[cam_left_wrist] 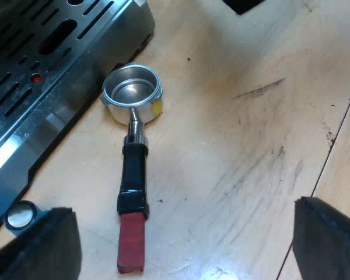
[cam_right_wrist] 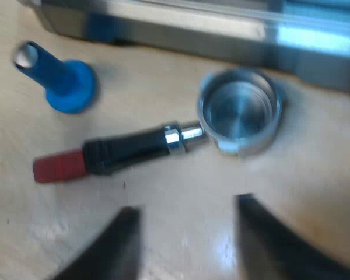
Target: Put the handle in the coffee machine
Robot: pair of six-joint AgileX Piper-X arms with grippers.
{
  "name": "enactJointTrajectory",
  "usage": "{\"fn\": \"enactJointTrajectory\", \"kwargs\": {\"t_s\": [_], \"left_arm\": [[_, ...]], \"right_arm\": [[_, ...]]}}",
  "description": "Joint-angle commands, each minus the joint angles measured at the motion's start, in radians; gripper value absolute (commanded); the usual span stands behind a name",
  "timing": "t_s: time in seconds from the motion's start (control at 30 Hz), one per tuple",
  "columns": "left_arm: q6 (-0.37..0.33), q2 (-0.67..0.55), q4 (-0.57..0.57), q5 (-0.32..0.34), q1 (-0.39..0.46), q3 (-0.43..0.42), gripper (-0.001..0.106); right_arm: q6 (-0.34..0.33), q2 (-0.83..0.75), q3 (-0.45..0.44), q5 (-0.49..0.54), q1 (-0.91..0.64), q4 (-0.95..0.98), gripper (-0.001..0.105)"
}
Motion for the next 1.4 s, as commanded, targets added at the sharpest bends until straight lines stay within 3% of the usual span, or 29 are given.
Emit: {"fn": "enactJointTrajectory", "kwargs": {"t_s": [0.03,0.27,0.5,0.77,0.83,1.4], "left_arm": [[-0.001,0.0,-0.007,-0.016,-0.004,-0.009,0.075],[-0.001,0.0,-0.007,0.007,-0.004,-0.009,0.075],[-0.001,0.0,-0.007,0.013,-0.004,-0.009,0.075],[-0.001,0.0,-0.007,0.009,-0.004,-0.009,0.075],[-0.001,0.0,-0.007,-0.049,-0.004,-0.009,0.075],[-0.001,0.038,-0.007,-0.039,-0.004,-0.009,0.075]], "right_arm": [[-0.067,-0.002,-0.036,0.051,0.0,-0.001,0.087],[-0.108,0.026,-0.053,0.074,-0.015,-0.001,0.087],[-0.114,0.122,-0.098,-0.093,-0.161,-0.001,0.087],[-0.188,0.229,-0.141,-0.193,-0.255,0.001,0.087],[-0.227,0.285,-0.164,-0.228,-0.279,0.001,0.087],[-0.422,0.469,-0.214,-0.233,-0.279,0.006,0.087]]}}
